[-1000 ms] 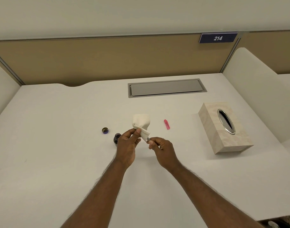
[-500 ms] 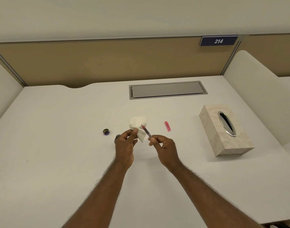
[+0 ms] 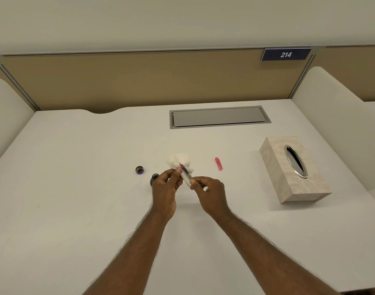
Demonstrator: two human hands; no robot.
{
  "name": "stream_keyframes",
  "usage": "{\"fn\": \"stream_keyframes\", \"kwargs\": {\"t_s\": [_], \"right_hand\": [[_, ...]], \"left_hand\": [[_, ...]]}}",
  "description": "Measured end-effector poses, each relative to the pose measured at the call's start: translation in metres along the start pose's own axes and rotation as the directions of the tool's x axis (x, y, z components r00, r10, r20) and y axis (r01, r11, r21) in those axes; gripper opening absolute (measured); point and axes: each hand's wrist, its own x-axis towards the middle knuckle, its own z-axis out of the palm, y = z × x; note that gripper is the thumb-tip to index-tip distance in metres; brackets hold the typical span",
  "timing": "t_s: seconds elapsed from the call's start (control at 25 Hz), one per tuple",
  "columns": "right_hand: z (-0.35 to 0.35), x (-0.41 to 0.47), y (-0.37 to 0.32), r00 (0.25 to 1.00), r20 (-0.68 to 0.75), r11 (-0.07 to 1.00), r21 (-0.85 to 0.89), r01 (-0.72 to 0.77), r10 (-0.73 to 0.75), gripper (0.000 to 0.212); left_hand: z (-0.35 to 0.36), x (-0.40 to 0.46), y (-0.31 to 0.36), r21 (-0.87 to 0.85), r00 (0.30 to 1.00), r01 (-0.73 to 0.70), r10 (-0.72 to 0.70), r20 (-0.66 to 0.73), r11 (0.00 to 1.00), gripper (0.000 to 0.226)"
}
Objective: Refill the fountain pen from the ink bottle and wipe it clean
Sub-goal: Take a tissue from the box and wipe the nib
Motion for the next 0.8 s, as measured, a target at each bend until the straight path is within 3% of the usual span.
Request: {"fn": "stream_keyframes", "kwargs": {"t_s": [0.28, 0.44, 0.8], "right_hand": [[-0.002, -0.001, -0.004, 1.0, 0.006, 0.999, -0.028, 0.022, -0.022, 0.013], [-0.005, 0.0, -0.005, 0.998, 0.011, 0.997, -0.044, 0.059, -0.059, 0.013], [-0.004, -0.002, -0.003, 0.994, 0.077, 0.995, -0.06, 0.077, -0.072, 0.017]], "left_hand": [[-0.004, 0.003, 0.001, -0.148, 0.996, 0.09, -0.086, 0.033, 0.985, 0.029], [-0.01, 0.009, -0.006, -0.043, 0.994, 0.063, -0.059, 0.094, 0.997, 0.018], [-0.011, 0.014, -0.009, -0.035, 0.989, 0.033, -0.028, 0.146, 0.999, 0.02]]}}
